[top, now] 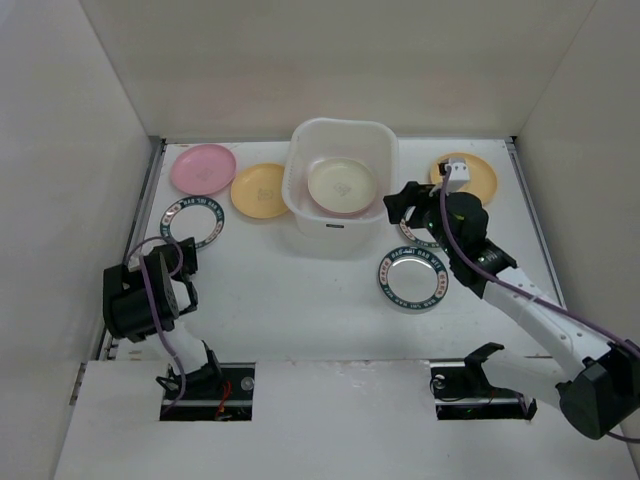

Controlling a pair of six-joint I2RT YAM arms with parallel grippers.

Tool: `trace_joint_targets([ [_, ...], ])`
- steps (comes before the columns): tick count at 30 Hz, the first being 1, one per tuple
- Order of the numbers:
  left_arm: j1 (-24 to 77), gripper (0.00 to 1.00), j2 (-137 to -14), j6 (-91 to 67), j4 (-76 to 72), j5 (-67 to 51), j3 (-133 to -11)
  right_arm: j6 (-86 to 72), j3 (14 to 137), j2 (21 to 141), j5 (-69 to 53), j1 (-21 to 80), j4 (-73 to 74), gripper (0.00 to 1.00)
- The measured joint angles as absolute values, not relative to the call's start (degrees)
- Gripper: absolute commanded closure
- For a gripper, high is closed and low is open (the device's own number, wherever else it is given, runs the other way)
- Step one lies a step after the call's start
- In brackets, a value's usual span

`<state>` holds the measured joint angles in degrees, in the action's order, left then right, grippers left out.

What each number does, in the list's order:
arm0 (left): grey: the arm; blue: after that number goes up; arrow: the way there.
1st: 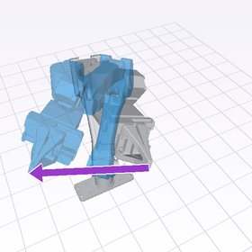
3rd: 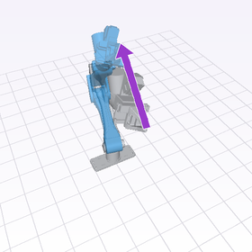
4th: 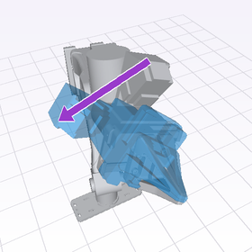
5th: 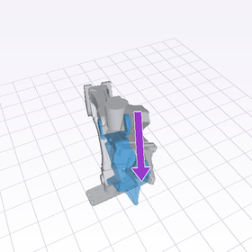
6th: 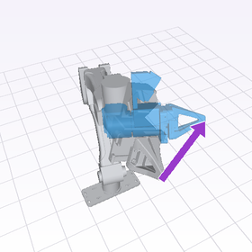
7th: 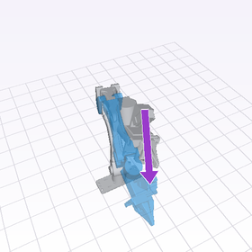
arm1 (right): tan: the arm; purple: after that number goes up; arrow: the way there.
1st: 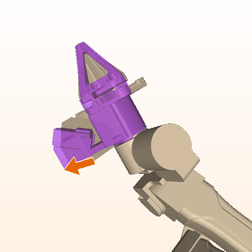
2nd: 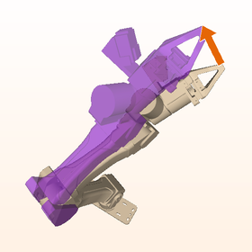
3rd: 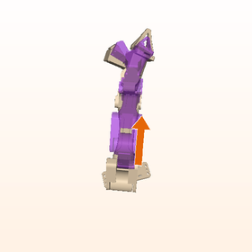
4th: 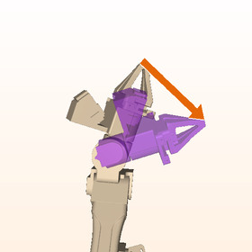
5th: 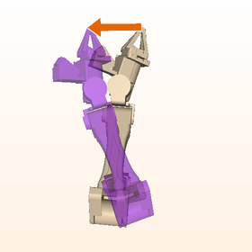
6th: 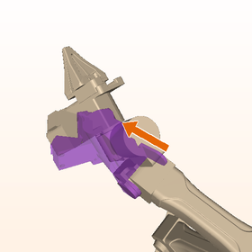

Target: Place the plates into the plastic bin on the countertop

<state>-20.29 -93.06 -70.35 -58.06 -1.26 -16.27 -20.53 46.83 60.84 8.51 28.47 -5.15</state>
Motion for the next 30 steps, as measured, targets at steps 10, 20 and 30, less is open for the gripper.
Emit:
trace_joint_targets([
  [10,-19.5,0.93,-91.7,-75.1,-61.1,-3.9,-10.7,-20.5,46.8,59.9,8.5,28.1,-5.2,0.20],
  [20,-8.6,0.93,-44.2,-63.2,-19.2,-1.8,-17.4,-20.6,46.8,55.6,9.7,28.5,-4.4,0.20],
  [30,7.4,0.93,-57.8,-50.3,-9.9,1.6,-42.7,-20.6,46.8,51.6,14.0,30.9,-0.5,0.20],
])
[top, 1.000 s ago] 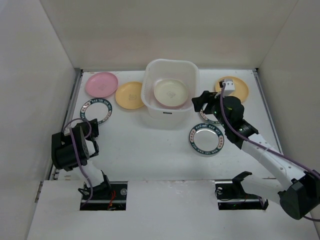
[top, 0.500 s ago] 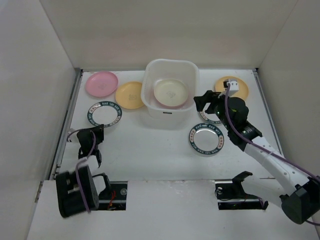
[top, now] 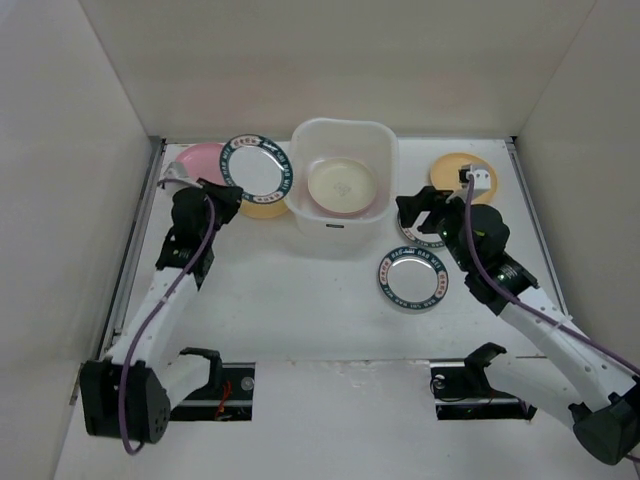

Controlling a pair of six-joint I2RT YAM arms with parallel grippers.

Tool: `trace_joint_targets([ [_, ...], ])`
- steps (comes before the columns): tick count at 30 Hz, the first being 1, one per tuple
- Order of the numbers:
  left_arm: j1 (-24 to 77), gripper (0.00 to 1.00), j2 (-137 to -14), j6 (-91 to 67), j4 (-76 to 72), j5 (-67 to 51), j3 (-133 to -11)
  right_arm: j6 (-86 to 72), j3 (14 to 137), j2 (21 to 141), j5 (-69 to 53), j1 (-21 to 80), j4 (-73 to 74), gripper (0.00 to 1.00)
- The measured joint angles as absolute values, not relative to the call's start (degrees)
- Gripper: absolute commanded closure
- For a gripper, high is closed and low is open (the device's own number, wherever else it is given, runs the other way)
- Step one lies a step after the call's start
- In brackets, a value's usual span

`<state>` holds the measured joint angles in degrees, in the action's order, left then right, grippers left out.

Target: Place the plates into the plastic bin on the countertop

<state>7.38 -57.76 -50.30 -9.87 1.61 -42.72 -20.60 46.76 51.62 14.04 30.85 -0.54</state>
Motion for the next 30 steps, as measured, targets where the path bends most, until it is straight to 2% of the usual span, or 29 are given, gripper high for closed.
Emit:
trace_joint_targets([
  [8,17.3,0.93,-82.4,-44.6,-6.7,-1.1,-59.7,-22.2,46.1,48.7,18.7,30.2,4.6,0.20],
  [17,21.6,0.92,-97.6,-40.7,-5.9,-5.7,-77.3,-25.2,45.1,47.2,22.3,29.4,10.1,0.21],
  [27,23.0,0.87,-112.9,-35.7,-0.5,-6.3,-84.6,-29.1,44.6,48.4,25.1,25.1,16.8,0.21],
  [30,24.1,0.83,-116.2,-33.8,1.2,-6.3,-86.8,-30.3,44.0,48.5,25.1,25.1,17.6,0.21],
])
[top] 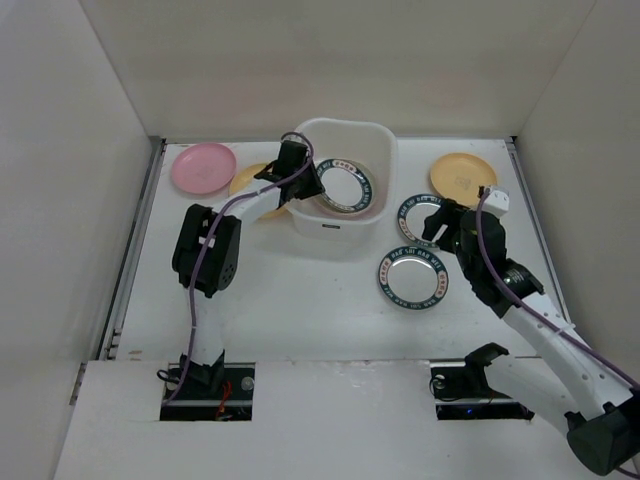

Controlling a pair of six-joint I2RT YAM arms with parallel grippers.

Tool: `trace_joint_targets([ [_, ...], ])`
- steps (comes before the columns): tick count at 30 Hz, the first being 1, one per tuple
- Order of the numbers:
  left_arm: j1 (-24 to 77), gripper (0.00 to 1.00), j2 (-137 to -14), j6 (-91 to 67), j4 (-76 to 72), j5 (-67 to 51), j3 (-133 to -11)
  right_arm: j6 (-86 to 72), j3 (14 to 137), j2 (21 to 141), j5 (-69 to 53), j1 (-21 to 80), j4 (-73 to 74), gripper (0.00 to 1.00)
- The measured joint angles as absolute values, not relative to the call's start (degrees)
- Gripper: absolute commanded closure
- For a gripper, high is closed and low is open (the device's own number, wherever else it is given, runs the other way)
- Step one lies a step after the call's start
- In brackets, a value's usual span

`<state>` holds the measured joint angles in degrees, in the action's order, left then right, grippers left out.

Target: Place the plates into the plastic bin on the countertop

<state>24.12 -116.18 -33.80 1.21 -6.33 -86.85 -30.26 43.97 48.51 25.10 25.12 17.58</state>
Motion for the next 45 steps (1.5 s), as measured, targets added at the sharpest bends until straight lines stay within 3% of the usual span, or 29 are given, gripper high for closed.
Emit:
trace_joint_targets([
  [3,25.0,0.74,-117.9,-31.6,3.3,-6.2,-89.1,-31.4,43.7,49.2,25.1,25.1,18.5,0.22],
  [10,27.6,0.19,-118.0,-25.0,5.0,-2.0,-91.3,-35.4,42.9,52.7,25.0,23.0,23.0,0.22],
  [11,28.2,0.00,-117.7,-24.0,5.4,-1.2,-91.3,-36.3,42.2,52.8,24.9,22.7,23.4,0.22],
  [19,33.7,0.00,-106.0,-18.1,6.4,6.3,-87.7,-44.5,34.7,51.1,19.0,19.4,25.7,0.24],
  [28,36.4,0.00,-83.5,-17.9,-1.3,9.9,-69.0,-54.4,25.6,39.5,14.4,16.7,30.8,0.25],
  [35,34.0,0.00,-79.4,-19.0,-2.0,10.4,-58.8,-58.7,19.4,34.0,8.9,11.4,33.3,0.28],
  [45,29.8,0.00,-75.2,-19.6,-2.9,10.3,-56.6,-63.6,14.8,32.2,4.8,9.5,32.9,0.34],
])
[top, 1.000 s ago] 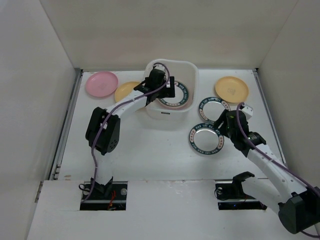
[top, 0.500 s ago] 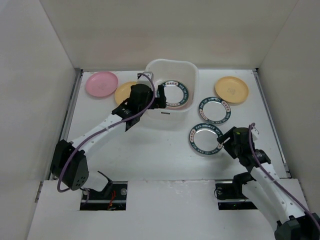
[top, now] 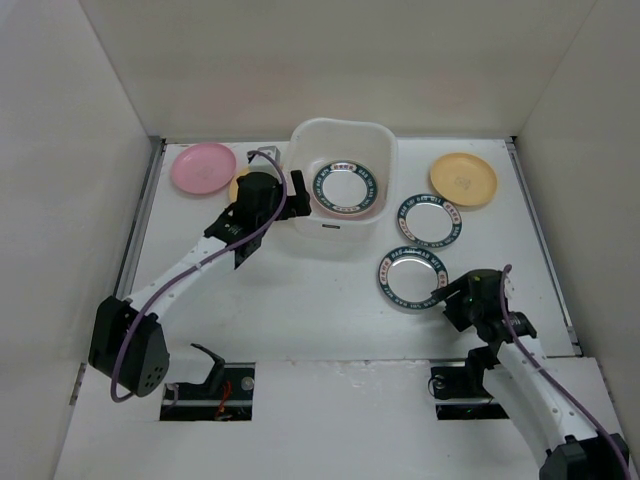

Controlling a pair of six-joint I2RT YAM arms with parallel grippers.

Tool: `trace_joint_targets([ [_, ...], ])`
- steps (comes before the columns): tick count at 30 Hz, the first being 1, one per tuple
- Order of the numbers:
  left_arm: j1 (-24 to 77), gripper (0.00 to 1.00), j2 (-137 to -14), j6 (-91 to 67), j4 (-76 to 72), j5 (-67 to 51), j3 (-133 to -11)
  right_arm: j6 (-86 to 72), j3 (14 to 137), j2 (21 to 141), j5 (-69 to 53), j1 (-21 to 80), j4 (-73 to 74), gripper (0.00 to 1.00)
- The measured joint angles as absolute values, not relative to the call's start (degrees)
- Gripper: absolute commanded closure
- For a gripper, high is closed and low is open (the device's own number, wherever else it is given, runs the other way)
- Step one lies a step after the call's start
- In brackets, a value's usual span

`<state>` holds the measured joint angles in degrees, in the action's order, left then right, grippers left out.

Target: Place the plates into the plastic bin on the countertop

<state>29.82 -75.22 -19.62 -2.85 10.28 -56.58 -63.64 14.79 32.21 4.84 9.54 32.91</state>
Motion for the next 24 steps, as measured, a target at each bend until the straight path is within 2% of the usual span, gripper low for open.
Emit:
trace_joint_targets([
  [8,29.1,0.00,-75.2,-19.6,-3.2,9.5,-55.8,-66.5,14.7,39.3,2.4,9.4,24.9,0.36],
  [13,27.9,0.00,-75.1,-19.6,-3.2,9.3,-55.3,-69.5,14.3,42.6,1.9,10.4,20.3,0.47],
  [17,26.9,0.00,-74.9,-19.8,-3.1,9.1,-54.7,-71.7,13.1,44.5,1.4,10.7,16.9,0.65],
  [22,26.6,0.00,-74.6,-20.1,-3.3,9.0,-54.4,-72.9,12.6,46.5,1.3,11.0,14.8,0.97],
  [24,26.5,0.00,-74.2,-20.2,-3.2,9.0,-53.8,-73.4,12.6,46.5,0.7,11.0,12.8,1.00],
])
